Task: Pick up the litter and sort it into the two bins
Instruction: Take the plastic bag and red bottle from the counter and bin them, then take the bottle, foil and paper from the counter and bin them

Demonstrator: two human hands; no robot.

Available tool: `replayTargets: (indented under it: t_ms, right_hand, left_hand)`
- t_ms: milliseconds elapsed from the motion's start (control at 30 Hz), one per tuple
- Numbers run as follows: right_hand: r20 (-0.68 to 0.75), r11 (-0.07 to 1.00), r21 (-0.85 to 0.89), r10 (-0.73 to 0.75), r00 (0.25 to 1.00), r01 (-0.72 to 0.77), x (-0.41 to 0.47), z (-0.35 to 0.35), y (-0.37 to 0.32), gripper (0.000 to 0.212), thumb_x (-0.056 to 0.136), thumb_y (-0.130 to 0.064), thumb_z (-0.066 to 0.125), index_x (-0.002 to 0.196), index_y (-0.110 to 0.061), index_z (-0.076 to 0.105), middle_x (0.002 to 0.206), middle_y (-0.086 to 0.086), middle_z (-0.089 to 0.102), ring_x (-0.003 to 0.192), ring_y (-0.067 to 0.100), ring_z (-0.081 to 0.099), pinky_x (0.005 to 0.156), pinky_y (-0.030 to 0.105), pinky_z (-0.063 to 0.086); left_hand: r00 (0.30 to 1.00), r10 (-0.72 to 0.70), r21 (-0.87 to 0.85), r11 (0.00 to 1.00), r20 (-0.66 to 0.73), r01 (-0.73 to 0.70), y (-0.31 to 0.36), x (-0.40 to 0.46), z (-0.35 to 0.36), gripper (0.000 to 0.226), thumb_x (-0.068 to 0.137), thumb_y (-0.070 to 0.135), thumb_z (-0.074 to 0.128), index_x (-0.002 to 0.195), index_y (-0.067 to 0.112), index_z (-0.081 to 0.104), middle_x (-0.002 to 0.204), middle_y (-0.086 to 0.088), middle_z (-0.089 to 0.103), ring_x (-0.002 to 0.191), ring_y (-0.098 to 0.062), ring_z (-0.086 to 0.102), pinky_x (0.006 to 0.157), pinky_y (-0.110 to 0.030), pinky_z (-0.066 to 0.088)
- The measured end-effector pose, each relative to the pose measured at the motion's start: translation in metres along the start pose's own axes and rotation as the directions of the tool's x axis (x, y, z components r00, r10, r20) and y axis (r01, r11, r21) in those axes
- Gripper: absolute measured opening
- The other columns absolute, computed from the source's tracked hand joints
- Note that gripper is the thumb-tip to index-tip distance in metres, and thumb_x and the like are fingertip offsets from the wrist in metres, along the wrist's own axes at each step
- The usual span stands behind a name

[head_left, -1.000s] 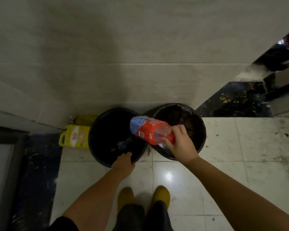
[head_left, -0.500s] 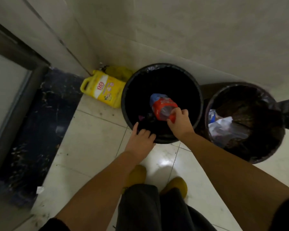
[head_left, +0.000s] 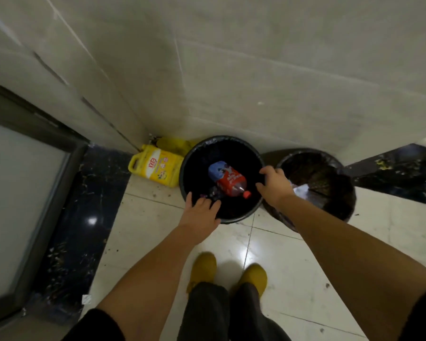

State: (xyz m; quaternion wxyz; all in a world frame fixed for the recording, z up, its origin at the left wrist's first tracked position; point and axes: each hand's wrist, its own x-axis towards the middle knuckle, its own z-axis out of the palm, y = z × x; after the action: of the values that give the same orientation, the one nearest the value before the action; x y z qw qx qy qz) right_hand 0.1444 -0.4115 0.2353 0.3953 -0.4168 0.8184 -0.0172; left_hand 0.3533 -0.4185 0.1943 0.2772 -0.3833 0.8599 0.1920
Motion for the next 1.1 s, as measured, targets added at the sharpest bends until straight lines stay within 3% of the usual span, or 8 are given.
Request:
replayTargets:
  t_ms: [133,333,500,633,833,1100]
  right_hand:
    - [0.027,1.0,0.015,0.021,0.999,-0.022,-0.08,-0.067,-0.02,0.043,0.094,-0.022,0.054,0.133,-0.01,0.044,0.139,0.02,0.039,0.118,0.039,0.053,0.101,0.037,0.04]
    - [0.072,0.995,-0.095,0.036,0.997,-0.03,-0.189,-0.134,-0.044,0.039,0.097,-0.028,0.044,0.132,-0.01,0.045,0.136,0.018,0.042,0.121,0.038,0.047,0.105,0.04,0.033]
    - [-0.023,0.998,-0.001,0.058,0.998,-0.058,-0.248,-0.172,-0.047,0.04,0.098,-0.033,0.042,0.13,-0.01,0.043,0.135,0.018,0.042,0.115,0.039,0.052,0.1,0.05,0.044]
    - [-0.144,0.973,0.148,0.199,0.969,-0.177,-0.295,-0.196,-0.016,0.044,0.099,-0.035,0.04,0.135,-0.01,0.041,0.138,0.019,0.042,0.119,0.038,0.051,0.102,0.048,0.043]
    - [-0.265,0.84,0.371,0.504,0.822,-0.396,-0.413,-0.208,0.087,0.045,0.1,-0.036,0.037,0.138,-0.013,0.039,0.142,0.016,0.041,0.126,0.036,0.048,0.104,0.044,0.04]
    - [-0.21,0.513,0.63,0.836,0.508,-0.583,-0.616,-0.145,0.223,0.046,0.101,-0.034,0.033,0.14,-0.01,0.036,0.144,0.017,0.039,0.126,0.035,0.047,0.104,0.042,0.041]
  left_hand:
    - [0.998,0.029,0.027,0.999,-0.051,-0.027,0.013,-0.055,-0.103,0.057,0.099,0.041,0.033,0.15,0.018,0.022,0.146,-0.008,0.041,0.138,-0.026,0.033,0.12,-0.053,0.006]
    - [0.986,0.125,0.099,0.988,-0.107,-0.115,0.053,-0.126,-0.239,0.054,0.098,0.04,0.035,0.146,0.017,0.029,0.145,-0.01,0.043,0.137,-0.028,0.035,0.119,-0.05,0.015]
    - [0.959,0.263,0.132,0.959,-0.1,-0.25,0.101,-0.158,-0.295,0.051,0.098,0.042,0.036,0.142,0.016,0.035,0.141,-0.011,0.046,0.133,-0.031,0.04,0.111,-0.048,0.03]
    - [0.901,0.43,0.205,0.889,-0.063,-0.41,0.163,-0.166,-0.318,0.051,0.098,0.042,0.039,0.141,0.016,0.037,0.141,-0.012,0.047,0.131,-0.031,0.043,0.105,-0.044,0.036]
    - [0.738,0.673,0.338,0.687,0.038,-0.643,0.297,-0.198,-0.33,0.047,0.097,0.041,0.04,0.135,0.013,0.042,0.134,-0.015,0.054,0.123,-0.034,0.05,0.099,-0.045,0.044]
    - [0.427,0.87,0.414,0.305,0.245,-0.858,0.489,-0.318,-0.264,0.054,0.098,0.043,0.037,0.145,0.017,0.033,0.143,-0.011,0.047,0.128,-0.03,0.049,0.105,-0.042,0.042]
